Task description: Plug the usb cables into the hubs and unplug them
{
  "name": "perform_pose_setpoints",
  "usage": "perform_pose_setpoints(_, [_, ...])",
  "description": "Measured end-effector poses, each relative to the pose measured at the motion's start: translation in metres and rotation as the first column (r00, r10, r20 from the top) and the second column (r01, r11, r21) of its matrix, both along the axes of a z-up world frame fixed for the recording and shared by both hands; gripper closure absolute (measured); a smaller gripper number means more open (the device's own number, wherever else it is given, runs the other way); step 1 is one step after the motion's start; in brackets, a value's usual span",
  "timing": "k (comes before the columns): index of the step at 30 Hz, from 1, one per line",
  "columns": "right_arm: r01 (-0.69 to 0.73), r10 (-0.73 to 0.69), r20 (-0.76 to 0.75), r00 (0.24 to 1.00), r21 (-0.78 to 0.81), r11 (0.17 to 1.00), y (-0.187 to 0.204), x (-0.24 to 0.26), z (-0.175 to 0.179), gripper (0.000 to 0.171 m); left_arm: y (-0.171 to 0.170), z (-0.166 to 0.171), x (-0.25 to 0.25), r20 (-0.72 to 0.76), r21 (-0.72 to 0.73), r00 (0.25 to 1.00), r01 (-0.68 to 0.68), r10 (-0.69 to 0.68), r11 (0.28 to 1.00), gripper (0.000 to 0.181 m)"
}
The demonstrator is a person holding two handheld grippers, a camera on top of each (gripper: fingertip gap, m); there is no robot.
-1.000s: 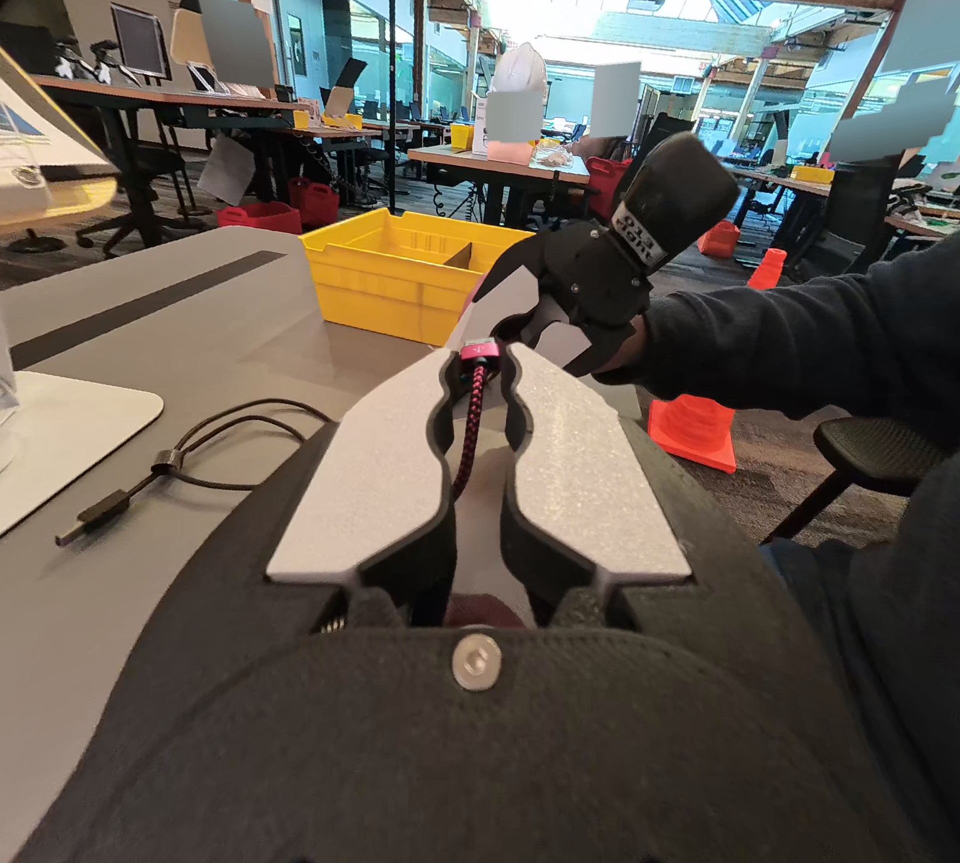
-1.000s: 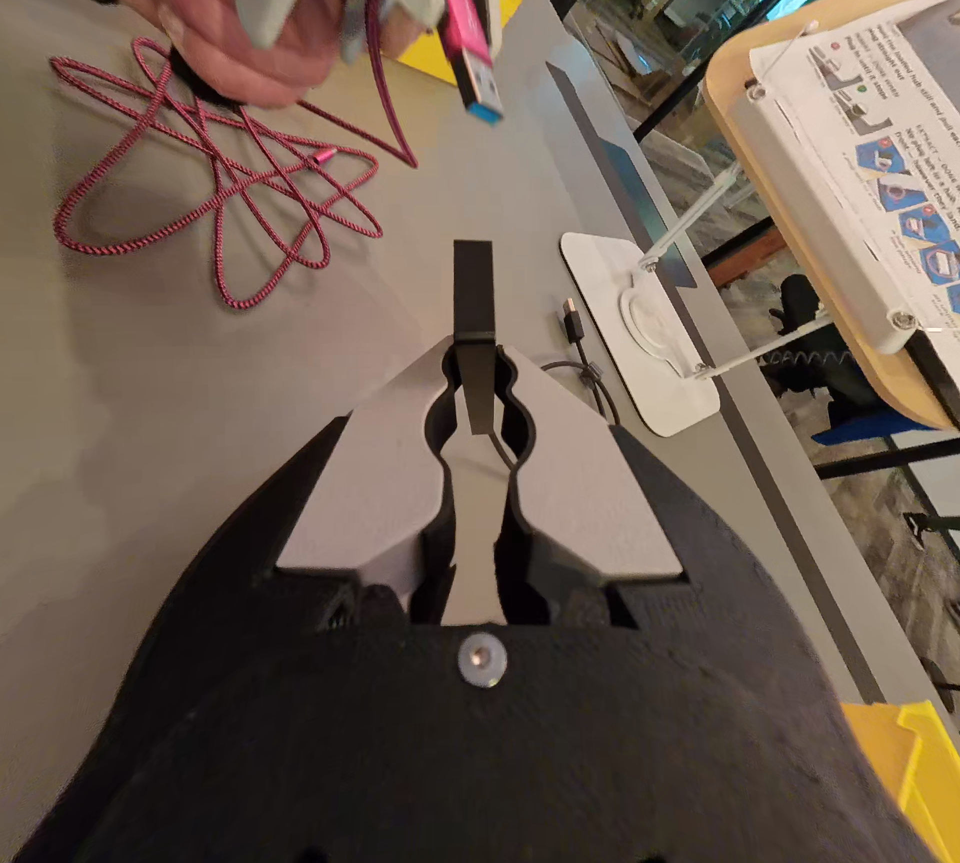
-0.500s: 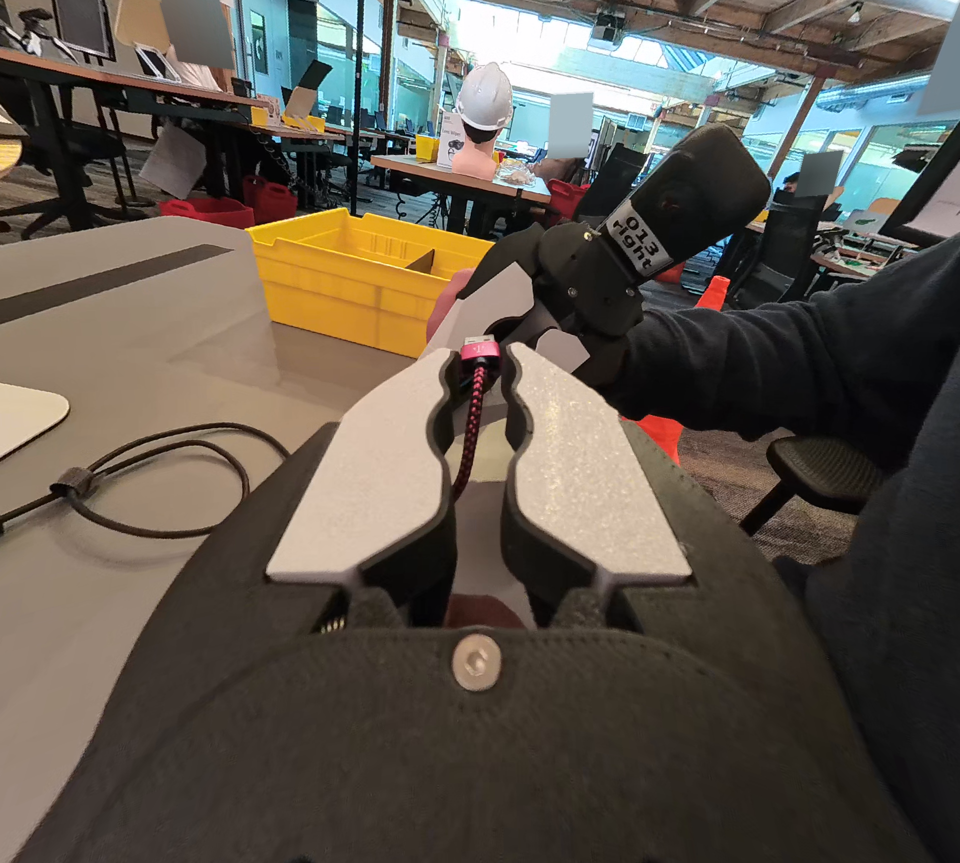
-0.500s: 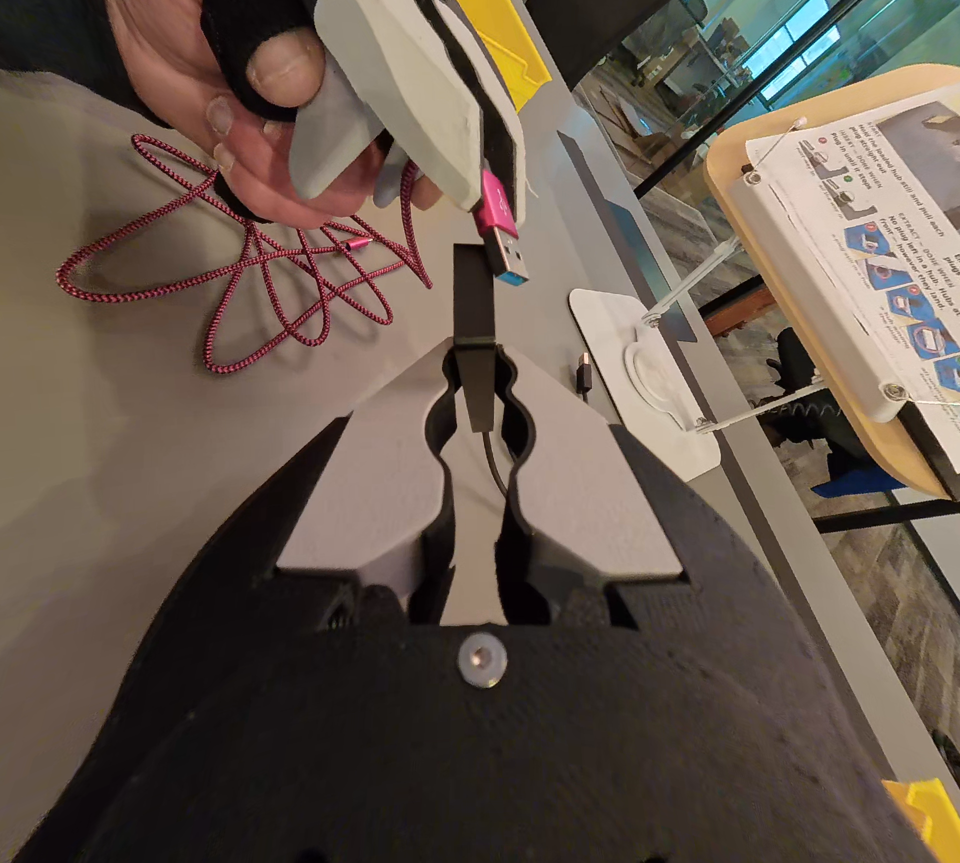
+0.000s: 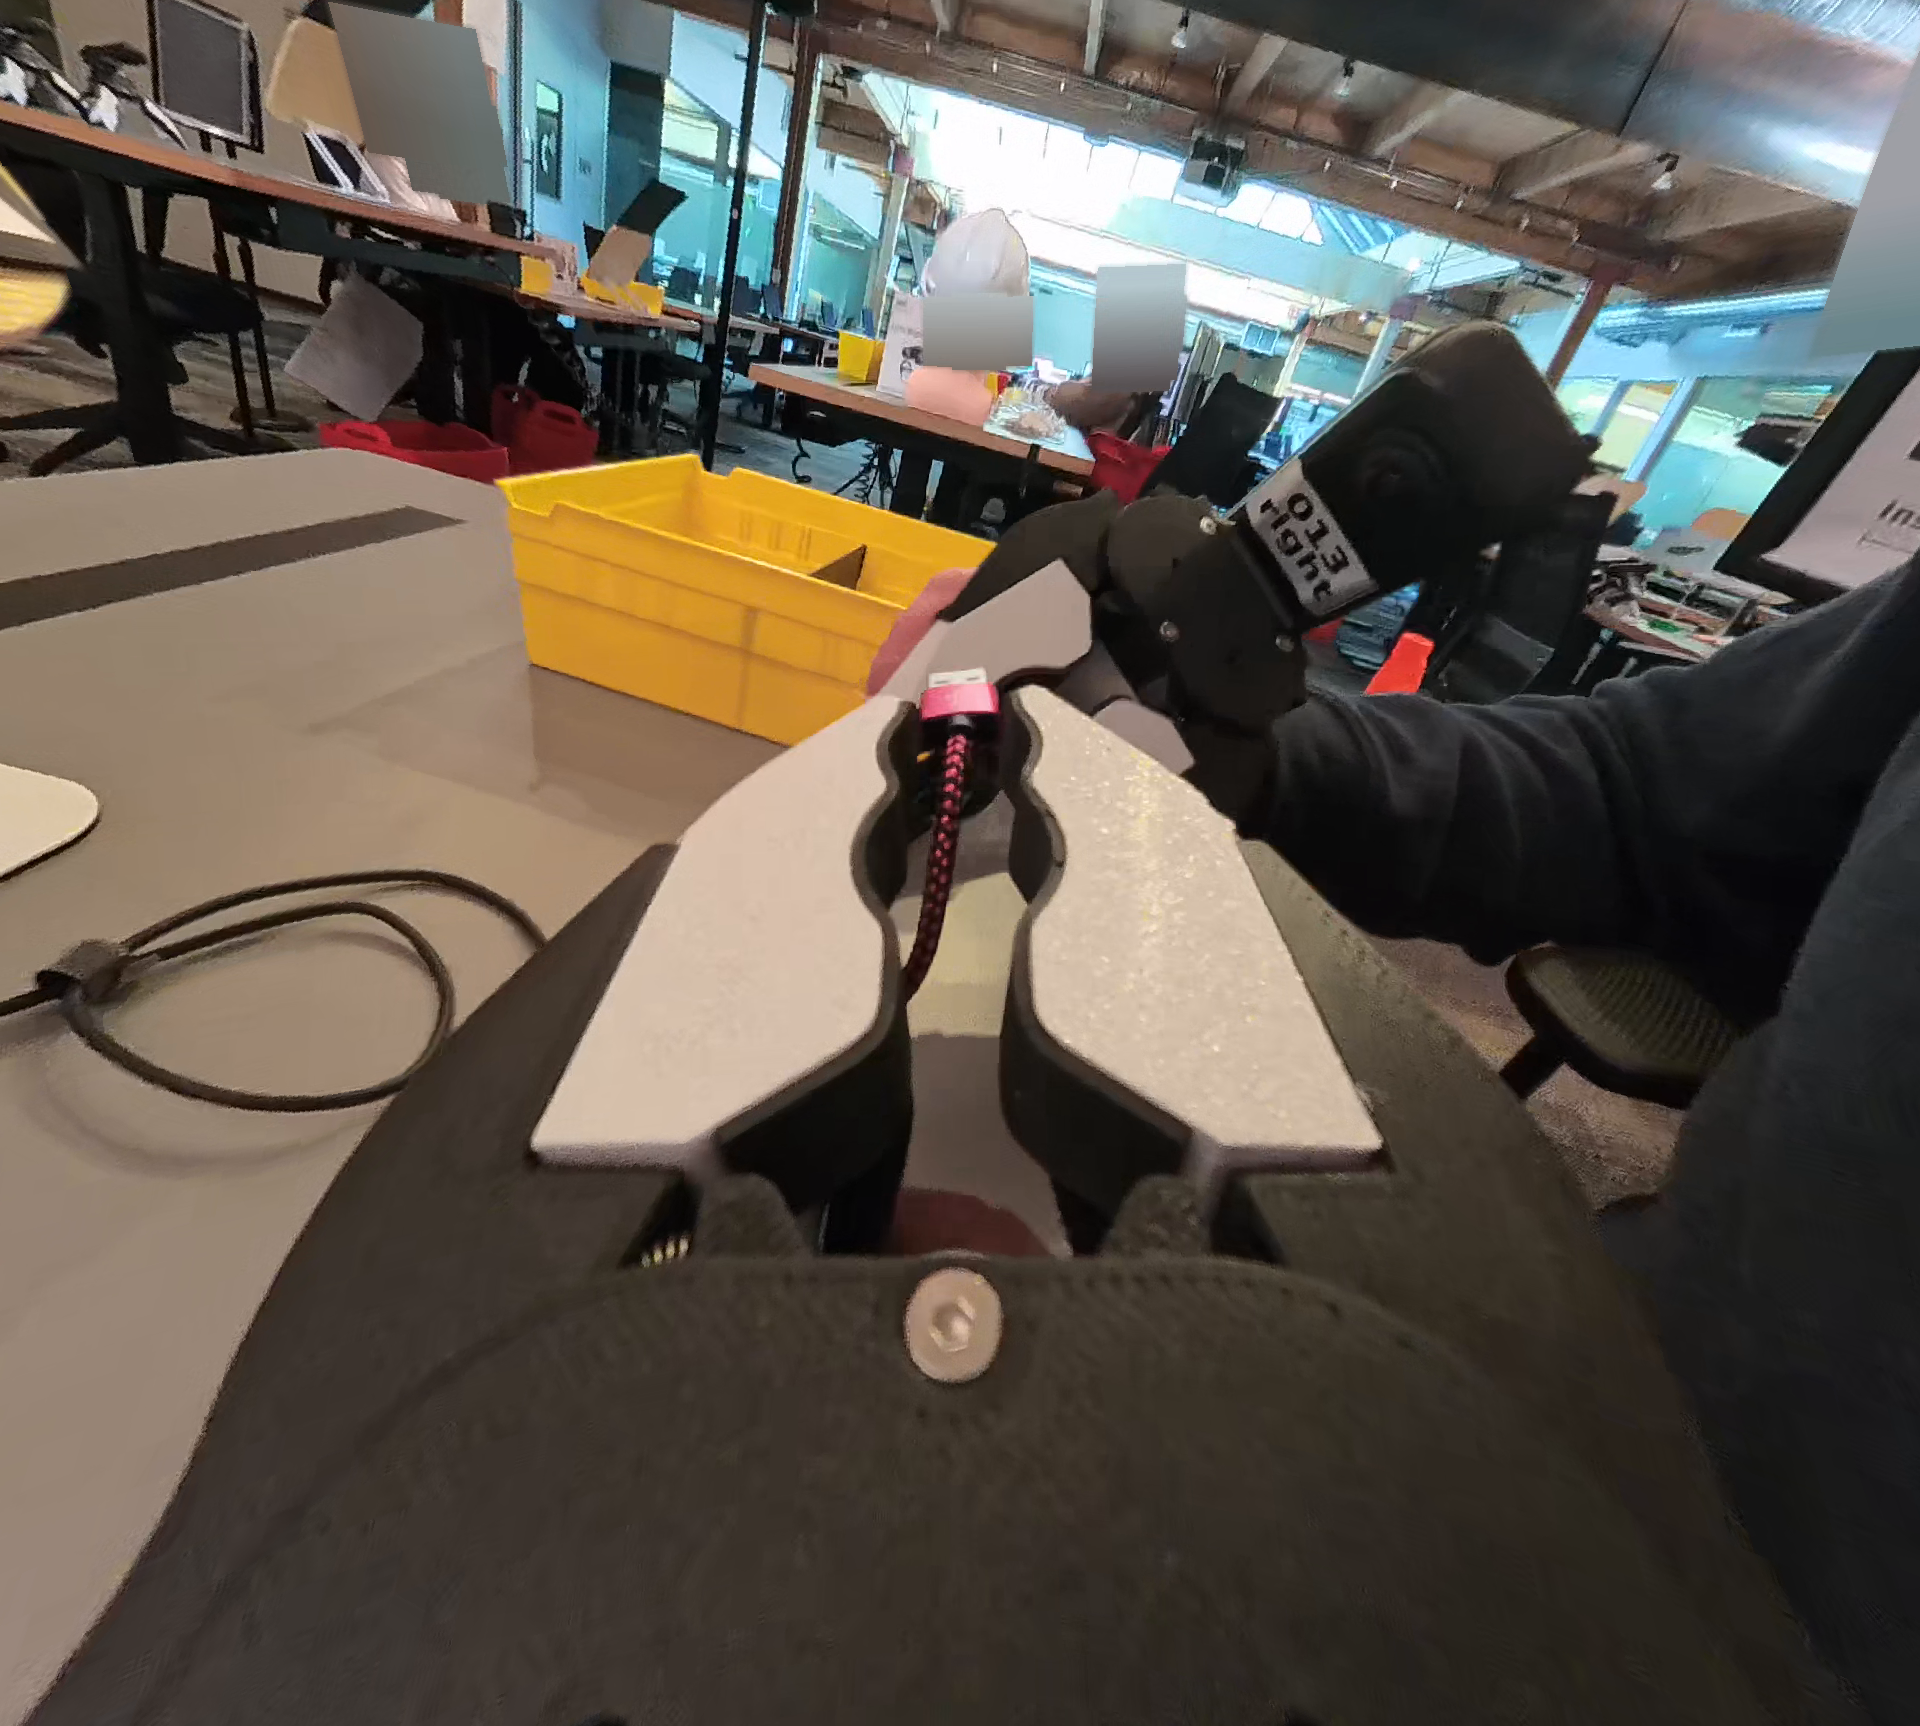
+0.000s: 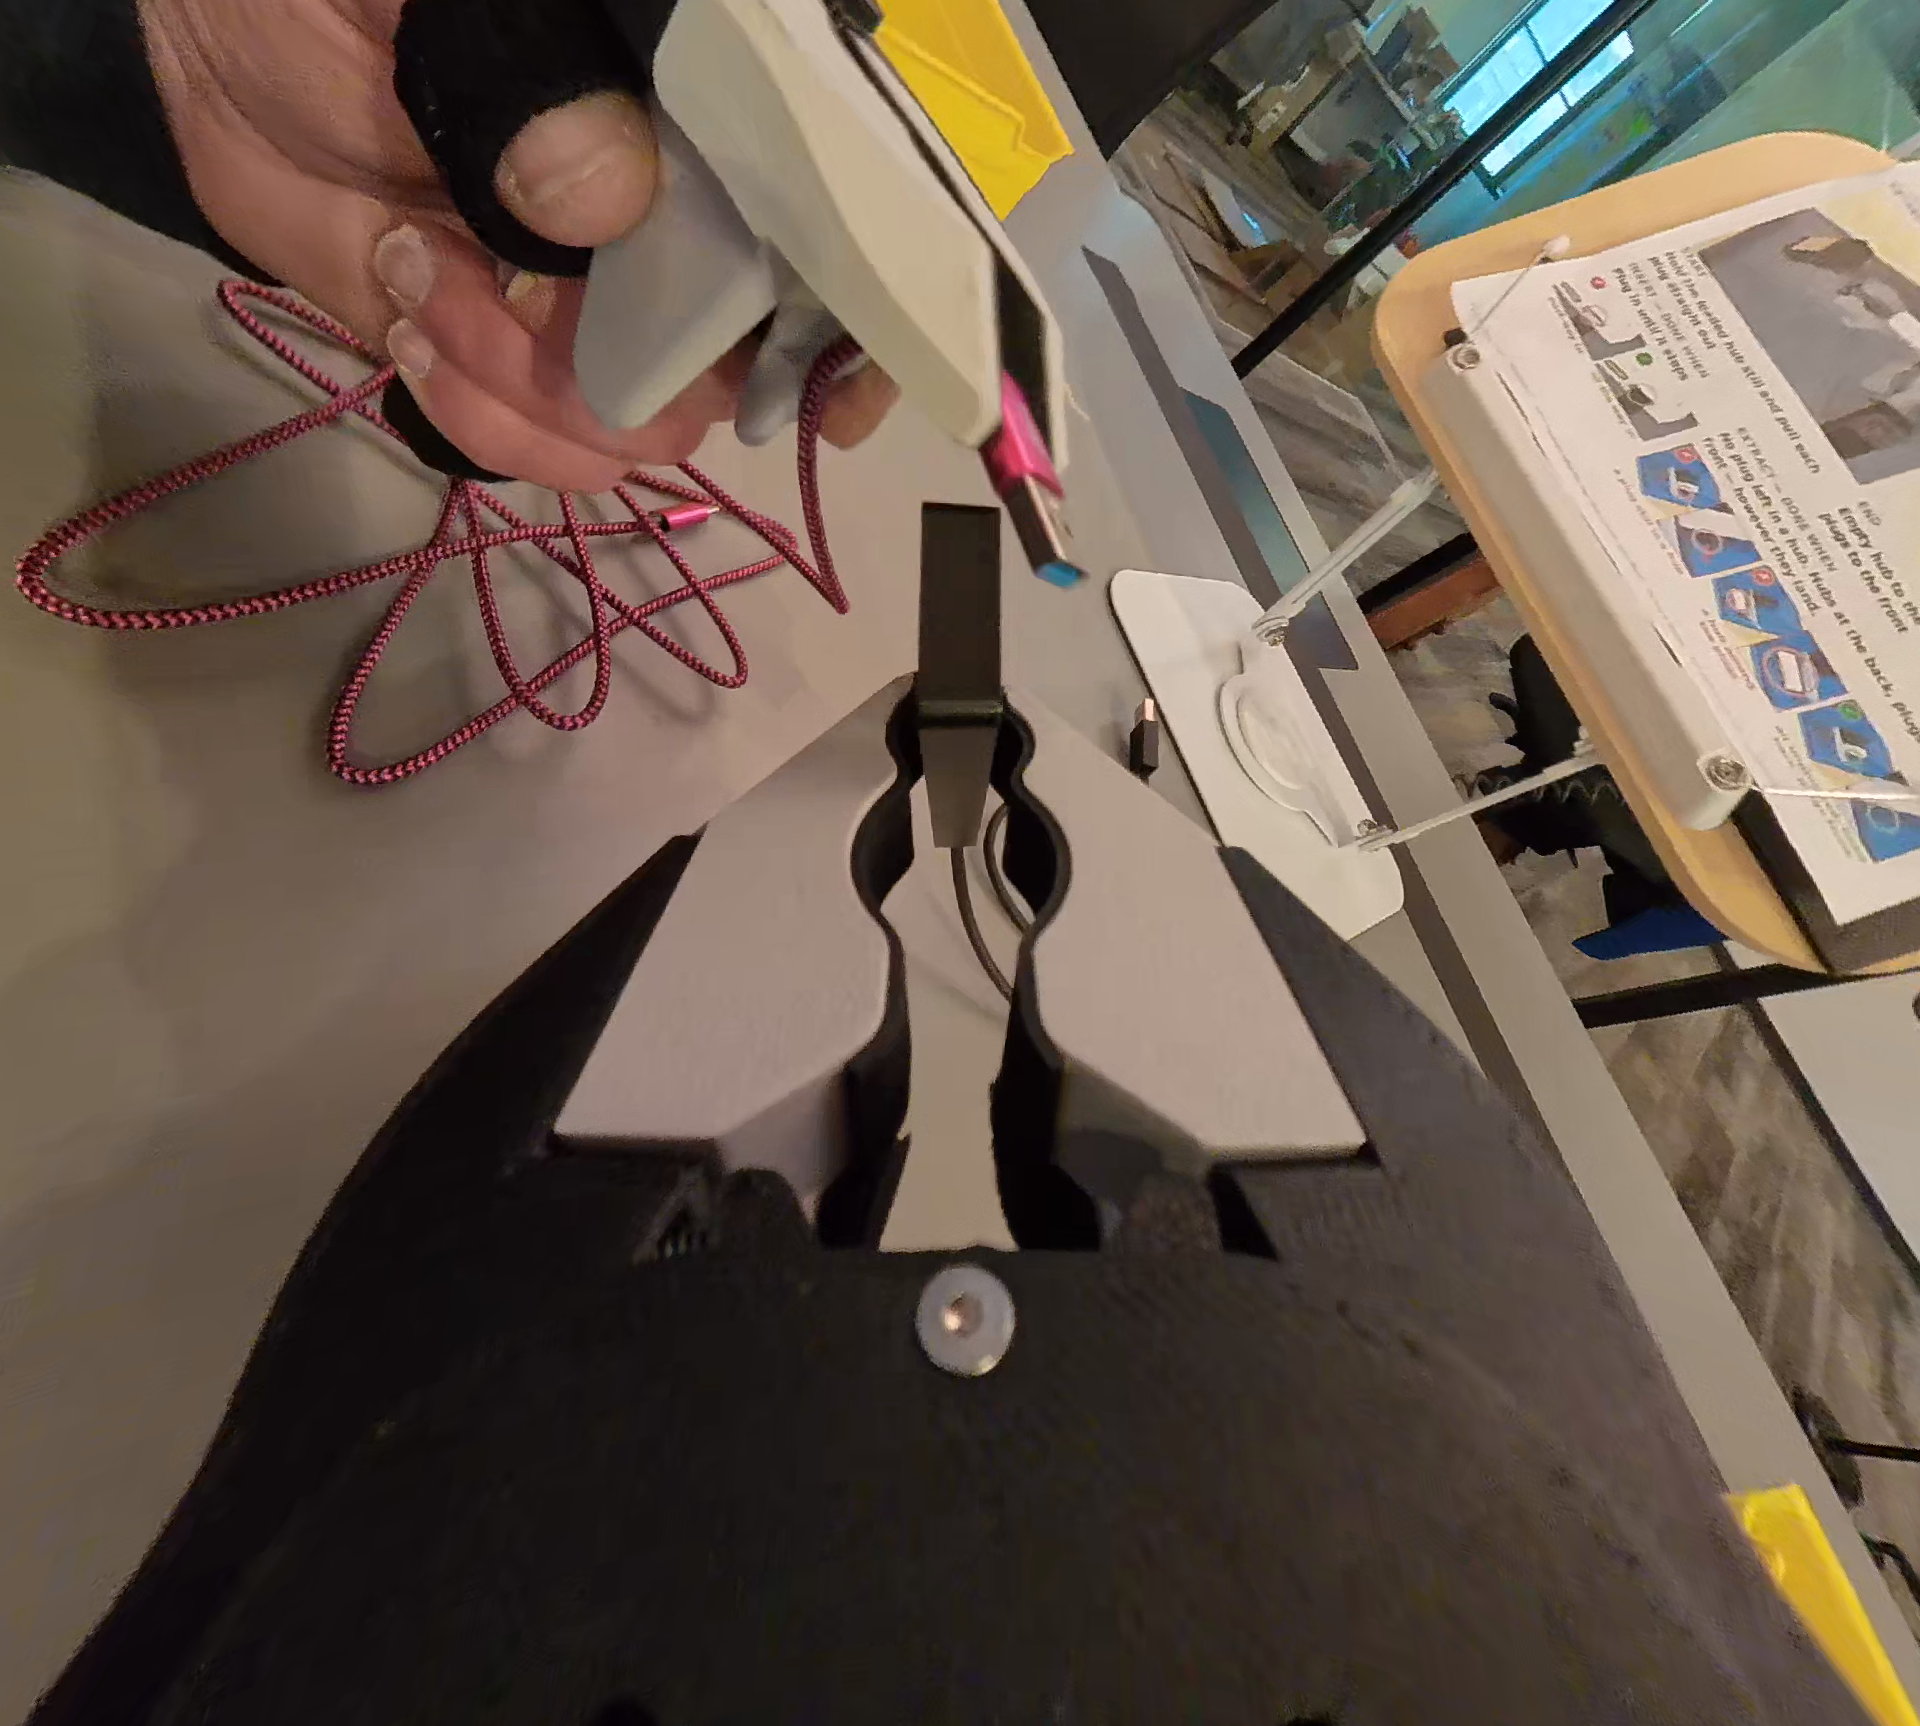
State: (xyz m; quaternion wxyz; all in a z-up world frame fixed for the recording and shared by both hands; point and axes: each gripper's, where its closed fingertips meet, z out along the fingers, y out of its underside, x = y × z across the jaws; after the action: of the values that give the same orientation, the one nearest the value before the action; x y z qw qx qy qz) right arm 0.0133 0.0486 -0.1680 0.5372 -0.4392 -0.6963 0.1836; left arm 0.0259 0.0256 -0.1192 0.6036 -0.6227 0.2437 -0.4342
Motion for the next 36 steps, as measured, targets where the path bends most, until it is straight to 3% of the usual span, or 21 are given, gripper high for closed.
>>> perform_pose_setpoints(8, [-0.020,0.019,-0.045,0.999,-0.035,0.999,-0.004,0.001,0.007,0.164,-0.003,0.003,0.006,0.059,-0.002,0.998,0.039,-0.038,0.999,0.167])
perform_pose_setpoints(21, [0.012,-0.012,-0.029,1.000,-0.012,1.000,-0.002,-0.002,0.009,0.163,0.000,-0.002,0.014,-0.010,0.013,1.000,-0.016,0.016,1.000,0.167])
perform_pose_setpoints(27, [0.051,-0.064,0.065,0.996,0.175,0.983,0.012,0.001,0.011,0.163,0.004,0.001,-0.005,-0.070,0.028,0.994,-0.086,0.088,0.996,0.167])
perform_pose_setpoints(36, [0.105,-0.165,0.101,0.981,0.440,0.892,0.038,0.003,0.027,0.163,0.012,0.002,-0.031,-0.121,0.018,0.980,-0.159,0.160,0.987,0.167])
